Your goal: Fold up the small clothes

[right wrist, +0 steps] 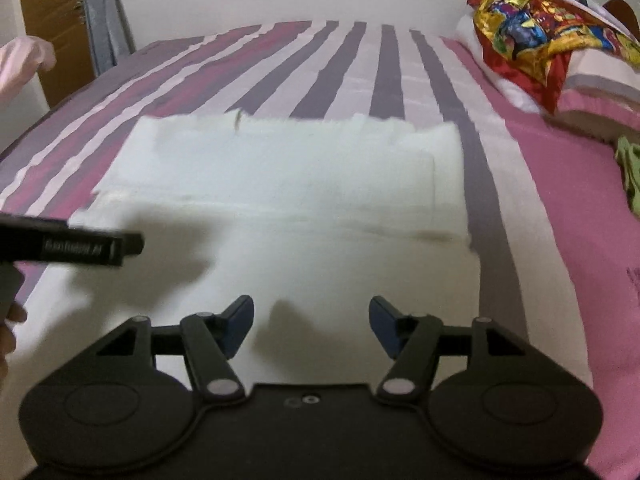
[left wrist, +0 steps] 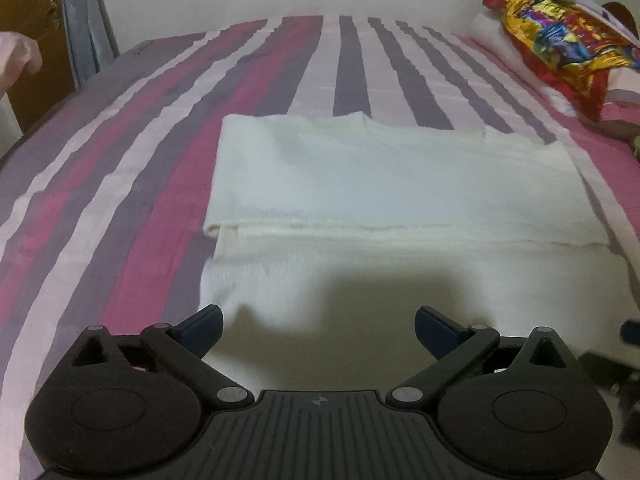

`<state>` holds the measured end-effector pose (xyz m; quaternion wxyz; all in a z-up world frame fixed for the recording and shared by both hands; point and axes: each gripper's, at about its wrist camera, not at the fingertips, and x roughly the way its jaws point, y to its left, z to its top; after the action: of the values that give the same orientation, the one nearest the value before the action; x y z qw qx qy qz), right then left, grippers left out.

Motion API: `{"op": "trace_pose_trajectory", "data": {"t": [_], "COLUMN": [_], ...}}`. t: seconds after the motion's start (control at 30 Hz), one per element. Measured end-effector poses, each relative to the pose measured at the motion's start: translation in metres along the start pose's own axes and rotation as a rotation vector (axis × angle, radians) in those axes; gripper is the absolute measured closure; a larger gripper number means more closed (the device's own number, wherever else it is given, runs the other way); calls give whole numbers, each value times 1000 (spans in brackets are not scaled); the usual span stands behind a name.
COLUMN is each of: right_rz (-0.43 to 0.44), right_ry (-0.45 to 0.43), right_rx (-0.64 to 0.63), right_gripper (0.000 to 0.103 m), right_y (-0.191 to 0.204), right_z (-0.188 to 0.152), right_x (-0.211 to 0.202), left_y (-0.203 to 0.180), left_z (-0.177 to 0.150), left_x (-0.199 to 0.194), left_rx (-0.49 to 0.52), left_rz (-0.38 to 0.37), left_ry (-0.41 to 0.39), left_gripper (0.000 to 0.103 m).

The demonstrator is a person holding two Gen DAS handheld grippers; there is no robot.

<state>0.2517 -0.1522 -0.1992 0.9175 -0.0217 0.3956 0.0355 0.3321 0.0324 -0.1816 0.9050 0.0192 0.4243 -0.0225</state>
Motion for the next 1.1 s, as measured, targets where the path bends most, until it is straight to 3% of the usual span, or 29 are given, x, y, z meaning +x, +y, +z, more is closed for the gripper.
{"op": "trace_pose_trajectory", "data": {"t": [0.3, 0.6, 1.1], "right_rz": [40, 33, 26], "right_ry": [6, 75, 64], "right_rx": [34, 63, 104], "right_gripper": [39, 39, 35], "right_y": [10, 7, 0], "right_z": [-46, -95, -150], "right_x": [-44, -62, -113], "left_y": [-1, 5, 34], "left_z": [-52, -106, -173], "left_x": [-40, -66, -122], "left_rx": [-23, -44, -26], "left_rz": [-31, -34, -24], "left_ry": [33, 86, 67], "left_gripper": [2, 2, 2]}}
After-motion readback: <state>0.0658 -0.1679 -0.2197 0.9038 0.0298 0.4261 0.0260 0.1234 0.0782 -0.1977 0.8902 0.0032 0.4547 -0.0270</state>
